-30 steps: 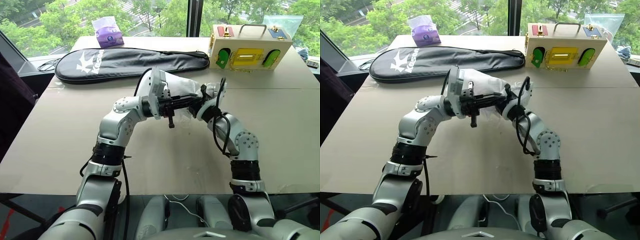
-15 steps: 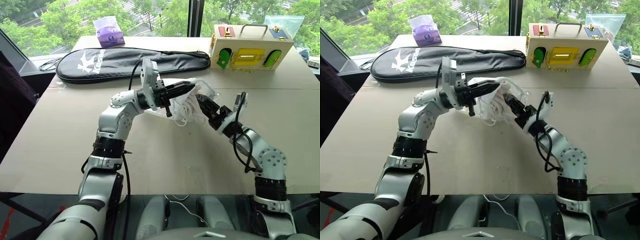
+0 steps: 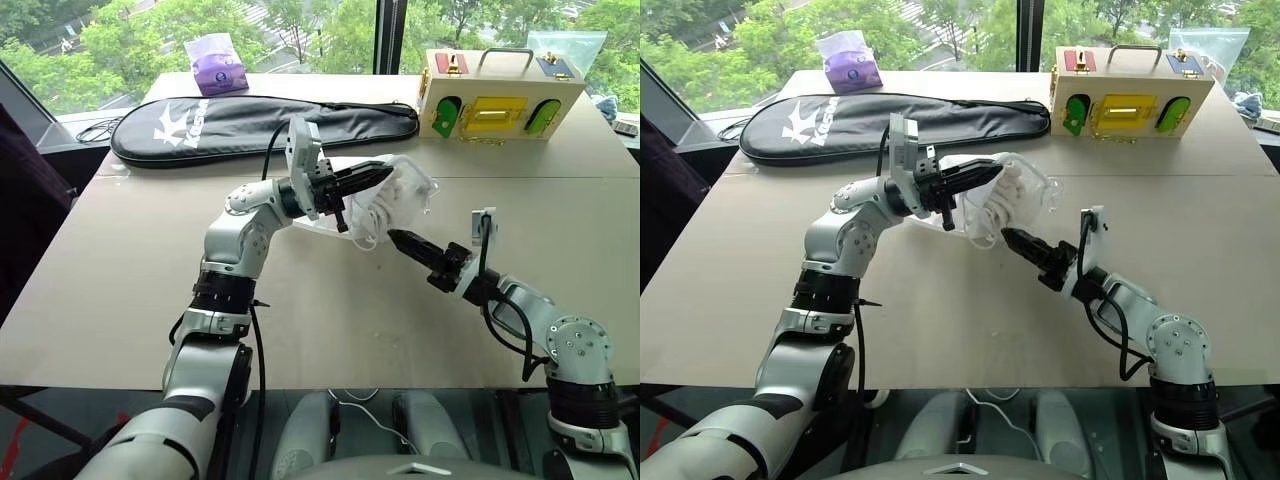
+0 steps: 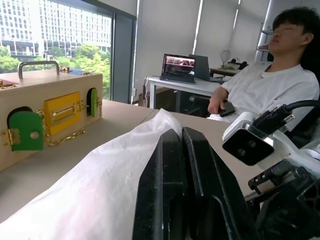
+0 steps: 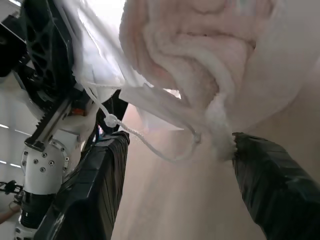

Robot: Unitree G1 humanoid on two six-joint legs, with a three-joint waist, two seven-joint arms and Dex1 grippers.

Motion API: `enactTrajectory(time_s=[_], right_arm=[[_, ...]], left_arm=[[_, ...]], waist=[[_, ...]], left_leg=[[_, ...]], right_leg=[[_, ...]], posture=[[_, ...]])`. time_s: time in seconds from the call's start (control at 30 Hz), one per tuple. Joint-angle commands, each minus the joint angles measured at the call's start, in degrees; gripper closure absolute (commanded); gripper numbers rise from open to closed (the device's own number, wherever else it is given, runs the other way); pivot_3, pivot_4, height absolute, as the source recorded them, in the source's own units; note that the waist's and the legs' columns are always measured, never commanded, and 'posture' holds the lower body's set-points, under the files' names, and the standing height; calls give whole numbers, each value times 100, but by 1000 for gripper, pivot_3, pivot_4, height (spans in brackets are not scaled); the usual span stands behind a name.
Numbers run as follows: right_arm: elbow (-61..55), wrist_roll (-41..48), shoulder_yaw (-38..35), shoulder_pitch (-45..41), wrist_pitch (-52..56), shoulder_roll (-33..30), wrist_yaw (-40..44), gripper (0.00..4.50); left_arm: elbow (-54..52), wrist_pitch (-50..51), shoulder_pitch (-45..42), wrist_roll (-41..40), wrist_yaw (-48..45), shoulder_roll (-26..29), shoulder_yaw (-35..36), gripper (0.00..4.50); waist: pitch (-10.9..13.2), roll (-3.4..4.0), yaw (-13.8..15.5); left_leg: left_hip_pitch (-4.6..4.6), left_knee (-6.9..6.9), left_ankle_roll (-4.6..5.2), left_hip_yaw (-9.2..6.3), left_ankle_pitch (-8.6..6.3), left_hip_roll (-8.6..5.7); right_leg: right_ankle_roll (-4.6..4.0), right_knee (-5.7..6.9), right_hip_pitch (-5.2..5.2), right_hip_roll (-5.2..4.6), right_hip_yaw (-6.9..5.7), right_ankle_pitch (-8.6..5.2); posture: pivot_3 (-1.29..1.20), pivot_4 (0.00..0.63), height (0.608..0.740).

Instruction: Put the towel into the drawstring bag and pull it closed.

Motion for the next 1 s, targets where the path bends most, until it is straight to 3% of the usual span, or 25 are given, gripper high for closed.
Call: enactTrajectory(time_s=[0.03, 0.1, 0.37, 1.0], right_arm=[[-67, -219, -22, -144, -235, 191, -38, 1103], [-24, -300, -63, -200, -307, 284, -31, 1103], [186, -571, -80, -391, -410, 481, 62, 4476], [2471, -2208, -120, -2204, -1084, 1432, 895, 4476]], left_arm=[[-190, -63, -108, -42, 23, -15, 69, 4500], [-228, -43, -75, -44, 38, -9, 67, 4500], [-449, 87, 24, -88, 98, 5, 46, 4500], [-1106, 532, 201, -298, 112, -530, -324, 4500]], waist=[[0, 0, 1], [0, 0, 0], [0, 0, 8], [0, 0, -14]], left_leg=[[0, 0, 0, 1, 0, 0], [0, 0, 0, 1, 0, 0], [0, 0, 0, 0, 0, -1], [1, 0, -1, 1, 1, -3]], right_leg=[[0, 0, 0, 0, 0, 0], [0, 0, 0, 0, 1, 0], [0, 0, 0, 0, 0, 0], [0, 3, -1, 0, 0, 1]], posture=[[0, 150, 740], [0, 150, 740], [0, 150, 740], [0, 150, 740]])
